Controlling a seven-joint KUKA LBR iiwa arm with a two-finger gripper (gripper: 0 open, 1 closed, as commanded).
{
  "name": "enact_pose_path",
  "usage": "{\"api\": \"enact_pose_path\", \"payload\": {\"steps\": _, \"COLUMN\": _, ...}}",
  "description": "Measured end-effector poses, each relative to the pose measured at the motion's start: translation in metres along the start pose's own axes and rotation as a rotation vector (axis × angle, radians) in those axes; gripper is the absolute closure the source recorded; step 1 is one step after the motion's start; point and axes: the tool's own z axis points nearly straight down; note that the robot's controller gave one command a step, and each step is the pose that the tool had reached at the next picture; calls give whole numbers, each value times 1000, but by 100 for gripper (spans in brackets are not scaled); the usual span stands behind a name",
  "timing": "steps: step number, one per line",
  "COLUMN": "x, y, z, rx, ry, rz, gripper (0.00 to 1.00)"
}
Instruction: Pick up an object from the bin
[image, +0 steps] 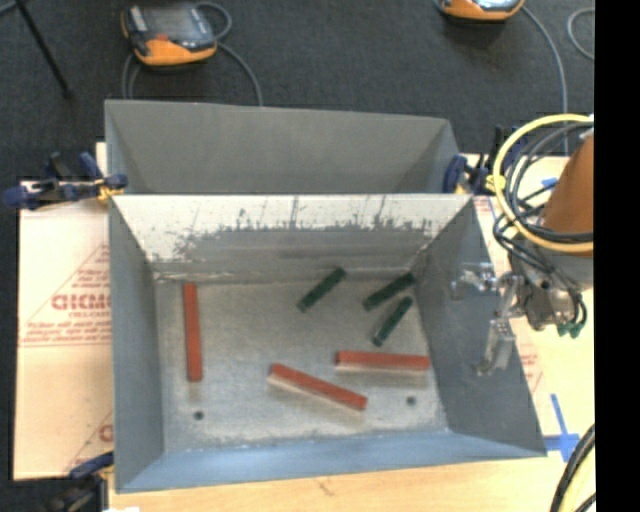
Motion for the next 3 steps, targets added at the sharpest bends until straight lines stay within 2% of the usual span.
{"api": "enact_pose_path", "payload": {"steps": 2, "x": 0, "y": 0, "z": 1, "rx": 0, "ry": 0, "rz": 0, "gripper": 0}}
{"api": "enact_pose_path", "payload": {"steps": 3, "x": 7, "y": 17, "z": 5, "rx": -5, "ry": 13, "rz": 36, "gripper": 0}}
